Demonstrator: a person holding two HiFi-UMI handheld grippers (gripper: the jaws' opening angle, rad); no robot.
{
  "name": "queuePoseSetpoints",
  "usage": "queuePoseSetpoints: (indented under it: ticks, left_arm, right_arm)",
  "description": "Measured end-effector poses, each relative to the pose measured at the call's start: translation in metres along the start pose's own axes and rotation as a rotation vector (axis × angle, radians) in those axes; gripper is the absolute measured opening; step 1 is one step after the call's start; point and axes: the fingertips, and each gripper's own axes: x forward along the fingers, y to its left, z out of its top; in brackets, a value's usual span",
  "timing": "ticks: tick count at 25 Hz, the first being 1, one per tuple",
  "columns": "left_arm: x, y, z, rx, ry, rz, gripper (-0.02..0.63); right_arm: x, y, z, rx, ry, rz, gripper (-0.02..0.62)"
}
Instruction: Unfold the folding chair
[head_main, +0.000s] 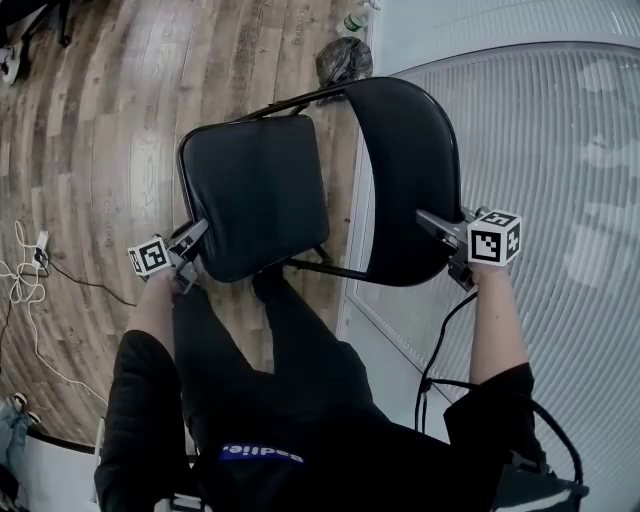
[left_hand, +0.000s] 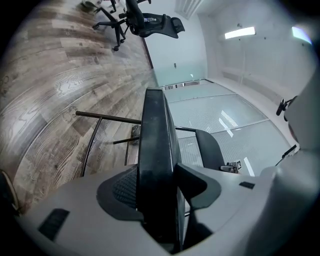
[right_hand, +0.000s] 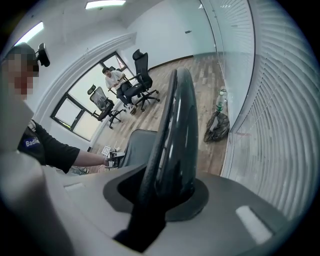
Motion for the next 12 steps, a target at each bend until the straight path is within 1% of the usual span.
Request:
queuePoseSetpoints:
  ticks: [2,8,10,12]
  left_arm:
    - [-0.005,0.015,0.001,-0.005,-0.009,0.009,0.202]
    - [-0.023,0.053,0.003,-0.042,-0.035,0.0,0.21]
    - [-0.027,0.063,0.002,-0.055,-0.037,-0.001,0.212]
    - [-0.027,0.069,0.005,-0.051,-0.046,-0.016,0.213]
  right_arm:
    - [0.006,-0.001,-0.001,0.001,-0.001,0.007,0.091]
    - [0.026,0.005,-0.007,0.005,-0.008,0.026,0.091]
    - [0.029,0.007,-0.008,0.008,-0.008,0.032,0.091]
    - [0.031,0.006,-0.008,0.006,-0.014,0.037,0.091]
